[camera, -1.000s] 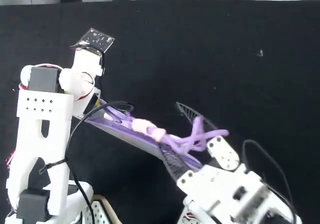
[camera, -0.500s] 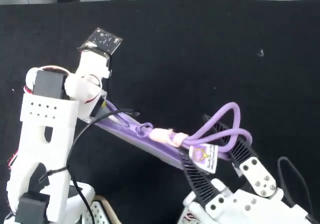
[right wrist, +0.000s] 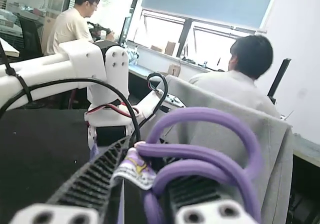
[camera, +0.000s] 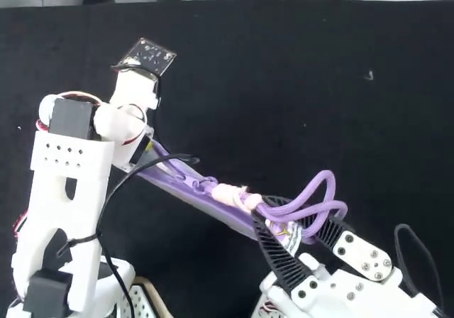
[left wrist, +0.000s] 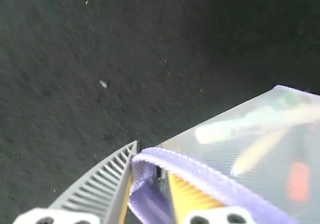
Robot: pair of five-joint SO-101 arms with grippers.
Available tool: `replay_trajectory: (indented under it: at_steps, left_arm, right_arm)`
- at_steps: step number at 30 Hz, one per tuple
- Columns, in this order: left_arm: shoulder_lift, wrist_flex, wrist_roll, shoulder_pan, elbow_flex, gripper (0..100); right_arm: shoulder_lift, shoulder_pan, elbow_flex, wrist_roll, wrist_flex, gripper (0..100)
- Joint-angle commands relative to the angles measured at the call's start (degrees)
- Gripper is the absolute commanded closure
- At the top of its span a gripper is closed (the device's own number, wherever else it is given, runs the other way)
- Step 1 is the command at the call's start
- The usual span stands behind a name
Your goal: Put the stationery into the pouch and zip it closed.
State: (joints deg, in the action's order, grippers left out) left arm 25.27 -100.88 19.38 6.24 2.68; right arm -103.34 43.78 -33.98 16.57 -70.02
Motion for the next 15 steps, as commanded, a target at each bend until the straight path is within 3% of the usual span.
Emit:
replay_trajectory:
  at_steps: [1,10,15]
  left_arm:
    - [0.97,0.09,-0.70,0.75,-8.04,79]
    - [0.97,0.09,-1.41,0.13,-33.36,76]
    - [0.97,0.00,-8.53,0.13,-45.85,75]
  right_arm:
    - [-5.85,0.18,-5.14,0.88,6.42,98.7]
    - [-2.15,0.18,-10.86,0.70,13.19,98.7]
    - [-0.22,0.18,-10.68,0.70,13.63,98.7]
